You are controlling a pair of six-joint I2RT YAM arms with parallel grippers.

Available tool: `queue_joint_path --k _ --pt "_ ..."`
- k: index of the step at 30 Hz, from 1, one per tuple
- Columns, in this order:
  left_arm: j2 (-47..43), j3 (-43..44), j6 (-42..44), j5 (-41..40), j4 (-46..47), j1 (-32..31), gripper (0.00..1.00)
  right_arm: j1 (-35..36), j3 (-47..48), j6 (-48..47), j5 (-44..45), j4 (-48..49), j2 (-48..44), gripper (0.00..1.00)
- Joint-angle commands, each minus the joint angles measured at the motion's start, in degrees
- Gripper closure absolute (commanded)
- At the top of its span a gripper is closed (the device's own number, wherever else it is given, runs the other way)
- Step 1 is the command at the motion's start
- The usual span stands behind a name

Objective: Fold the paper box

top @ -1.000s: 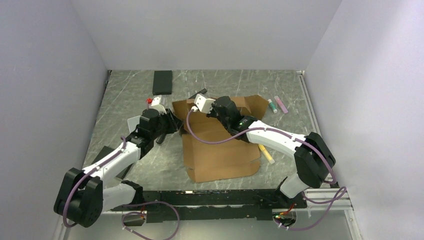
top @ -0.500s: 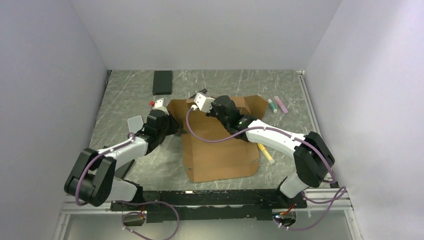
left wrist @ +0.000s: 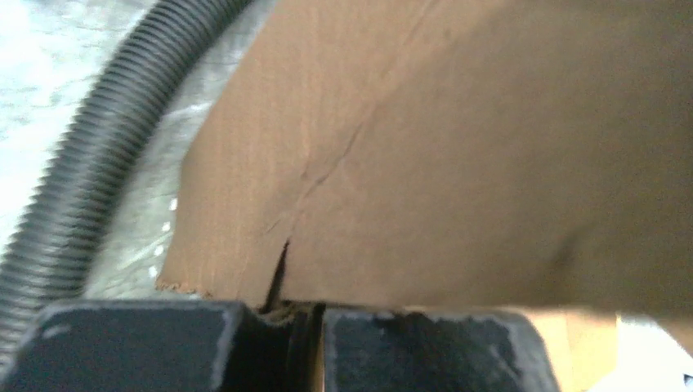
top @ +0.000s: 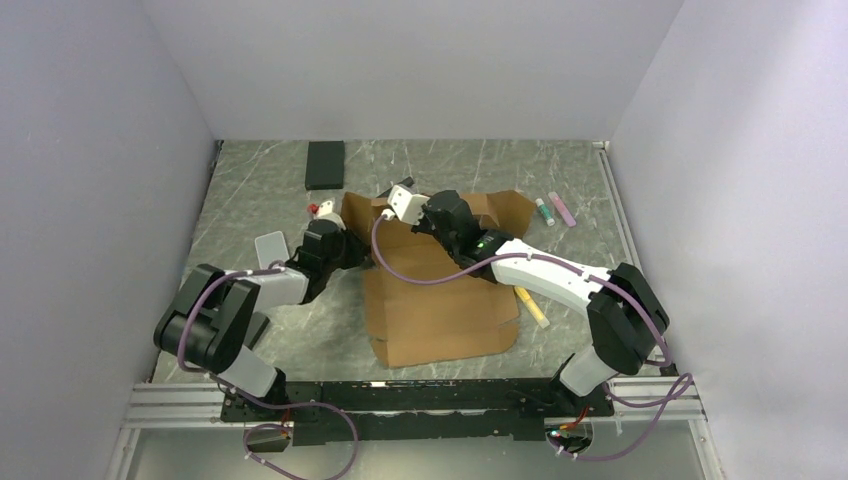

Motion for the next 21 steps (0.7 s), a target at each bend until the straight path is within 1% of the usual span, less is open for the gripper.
queue_joint_path --k 1,8,11,14,18,21 --pt "3.7 2.3 -2.1 5.9 3.7 -1.1 0.96 1.1 -0.5 6.3 -7.0 -9.5 3.4 1.00" --pt "7.6 1.8 -4.4 8.4 5.4 -1.6 0.97 1.1 -0.3 6.4 -6.7 -9.7 4.3 1.00" --pt "5.7 0.8 -4.4 7.2 5.3 -1.5 0.93 1.1 -0.7 5.9 -5.6 -8.9 4.5 1.00" --pt "-1.8 1.2 -3.0 6.3 -1.1 -1.5 0.88 0.9 -0.9 5.3 -3.5 -7.6 4.4 1.00" --pt "-15.7 1.8 1.4 8.1 -13.0 -1.4 0.77 0.1 -1.1 5.3 -1.3 -6.0 4.0 1.00" --pt "-25.4 1.2 4.0 7.0 -22.7 -1.3 0.63 -0.3 -1.1 5.3 -0.5 -5.5 3.9 1.00"
